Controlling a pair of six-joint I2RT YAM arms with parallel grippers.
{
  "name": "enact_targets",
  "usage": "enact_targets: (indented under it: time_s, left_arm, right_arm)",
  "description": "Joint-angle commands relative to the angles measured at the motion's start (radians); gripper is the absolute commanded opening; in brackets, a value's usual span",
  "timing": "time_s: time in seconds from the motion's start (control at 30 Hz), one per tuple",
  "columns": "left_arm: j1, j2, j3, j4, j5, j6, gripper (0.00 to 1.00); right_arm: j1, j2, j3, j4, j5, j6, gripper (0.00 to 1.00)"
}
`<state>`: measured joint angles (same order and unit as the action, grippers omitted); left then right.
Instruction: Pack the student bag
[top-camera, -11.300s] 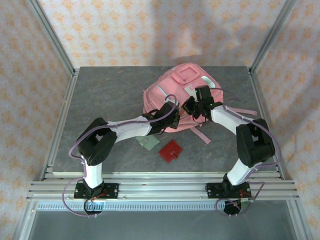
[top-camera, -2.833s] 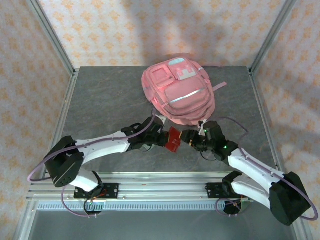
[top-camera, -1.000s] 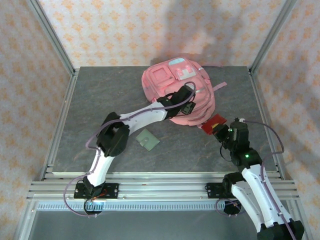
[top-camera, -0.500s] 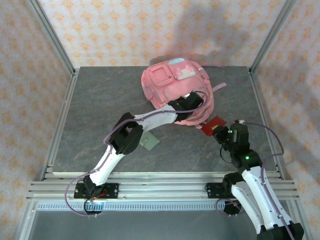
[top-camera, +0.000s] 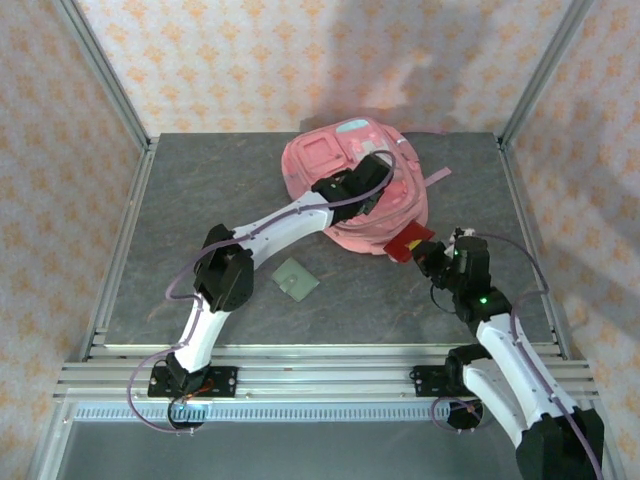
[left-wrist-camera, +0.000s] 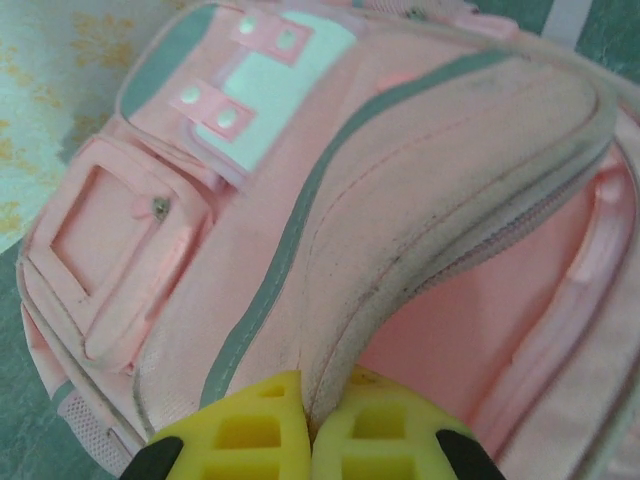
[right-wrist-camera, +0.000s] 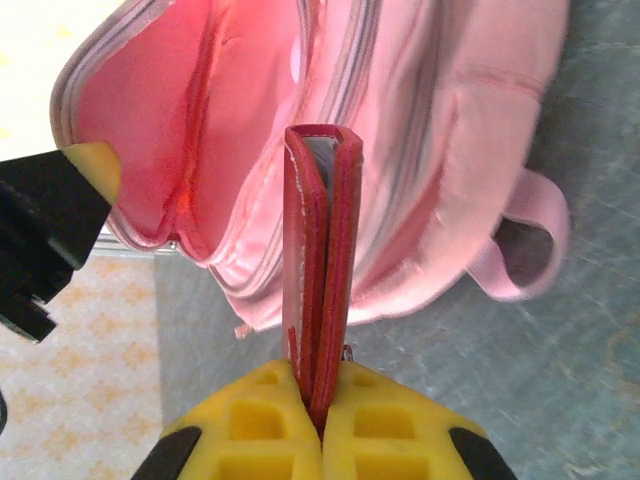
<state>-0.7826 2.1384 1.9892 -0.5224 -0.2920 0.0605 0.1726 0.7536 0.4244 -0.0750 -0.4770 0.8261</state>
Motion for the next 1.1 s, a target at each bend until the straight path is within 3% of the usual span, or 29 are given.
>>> enact_targets:
  time_s: [0.0,0.33,0.77,0.87,1.07]
  left_arm:
    - [-0.017,-0.073,0.066,-0.034,0.027,-0.074,0.0]
    - [-0.017,-0.026,0.211,-0.111,0.127,-0.175,0.0]
    - [-0.018,-0.014,0.23,-0.084,0.189,-0.265,0.0]
    - [-0.02,-0.011,0.23,-0.079,0.187,-0.278,0.0]
    - [-0.014,-0.011,0.193,-0.071,0.166,-0.291,0.0]
  right_arm:
    - [-0.004,0.04,0.034,0.21,-0.057,0.045,0.01]
    - [0.006,0.336,0.106,0.574,-0.105,0.191,0.01]
    - [0.133,0.797,0.361,0.644,-0.003,0.308,0.07]
    - [0.165,0.882,0.403,0.667,-0.004,0.33,0.16]
    - [0.163,0.858,0.426,0.422,0.013,0.229,0.47]
